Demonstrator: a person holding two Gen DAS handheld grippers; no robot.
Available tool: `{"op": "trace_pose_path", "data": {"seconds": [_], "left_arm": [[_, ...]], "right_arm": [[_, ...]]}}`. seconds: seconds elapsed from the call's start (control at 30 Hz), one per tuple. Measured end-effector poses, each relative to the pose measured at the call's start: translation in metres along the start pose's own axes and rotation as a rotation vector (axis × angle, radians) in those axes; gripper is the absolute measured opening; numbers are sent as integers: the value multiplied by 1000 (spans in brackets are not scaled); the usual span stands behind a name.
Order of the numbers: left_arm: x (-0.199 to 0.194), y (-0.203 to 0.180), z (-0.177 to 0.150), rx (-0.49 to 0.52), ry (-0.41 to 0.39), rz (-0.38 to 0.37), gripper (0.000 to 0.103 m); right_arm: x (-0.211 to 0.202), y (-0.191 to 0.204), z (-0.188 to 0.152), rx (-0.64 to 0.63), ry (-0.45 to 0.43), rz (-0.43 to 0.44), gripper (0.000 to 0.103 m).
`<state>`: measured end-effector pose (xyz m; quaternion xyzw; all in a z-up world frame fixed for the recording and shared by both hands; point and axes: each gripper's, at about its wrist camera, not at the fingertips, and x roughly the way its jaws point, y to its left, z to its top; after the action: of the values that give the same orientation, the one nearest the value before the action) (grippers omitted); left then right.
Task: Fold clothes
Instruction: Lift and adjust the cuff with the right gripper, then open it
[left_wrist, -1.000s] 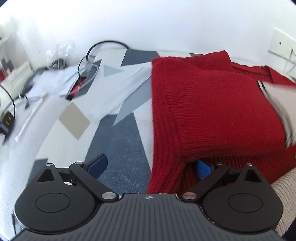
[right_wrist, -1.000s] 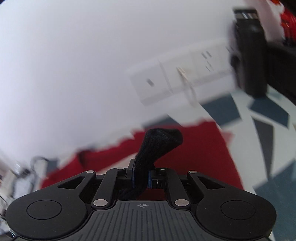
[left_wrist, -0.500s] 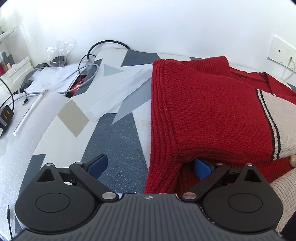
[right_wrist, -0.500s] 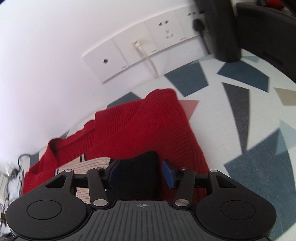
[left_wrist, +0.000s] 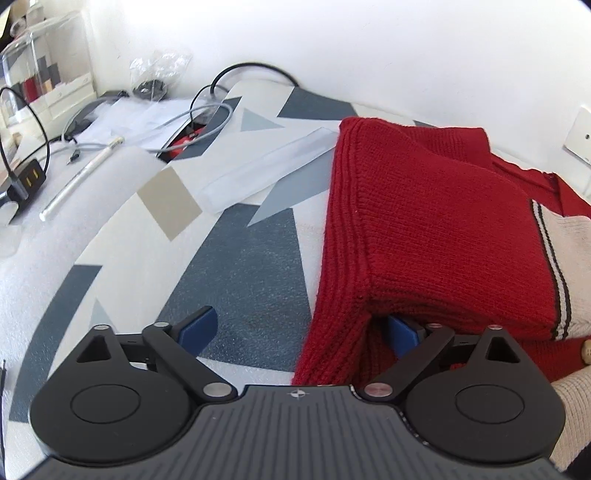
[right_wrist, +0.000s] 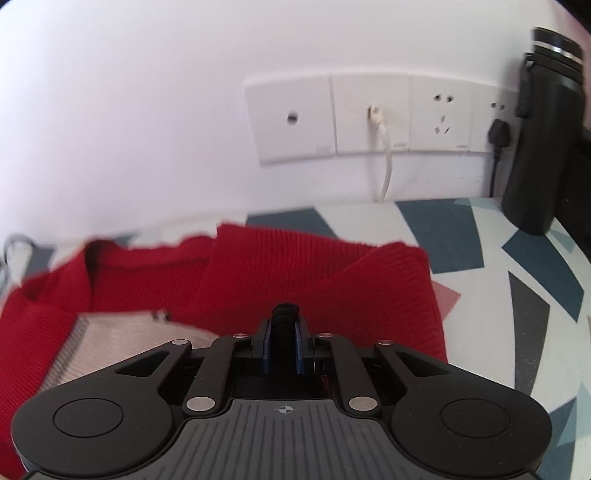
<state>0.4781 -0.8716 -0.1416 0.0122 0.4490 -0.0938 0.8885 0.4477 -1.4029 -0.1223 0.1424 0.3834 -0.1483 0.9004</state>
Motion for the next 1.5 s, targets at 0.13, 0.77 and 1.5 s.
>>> {"op": "trace_pose_path", "data": {"seconds": [0.13, 0.77, 1.5], "left_arm": [[-2, 2, 0, -15, 20, -17, 97], [-13, 4, -19, -32, -12, 40, 98], [-8, 18, -24, -110, -35, -10, 103]], "right_arm": [[3, -10, -4, 38, 25, -5, 19], [73, 97, 114, 78, 147, 495, 38], [172, 199, 110, -153, 104, 363, 3]]}}
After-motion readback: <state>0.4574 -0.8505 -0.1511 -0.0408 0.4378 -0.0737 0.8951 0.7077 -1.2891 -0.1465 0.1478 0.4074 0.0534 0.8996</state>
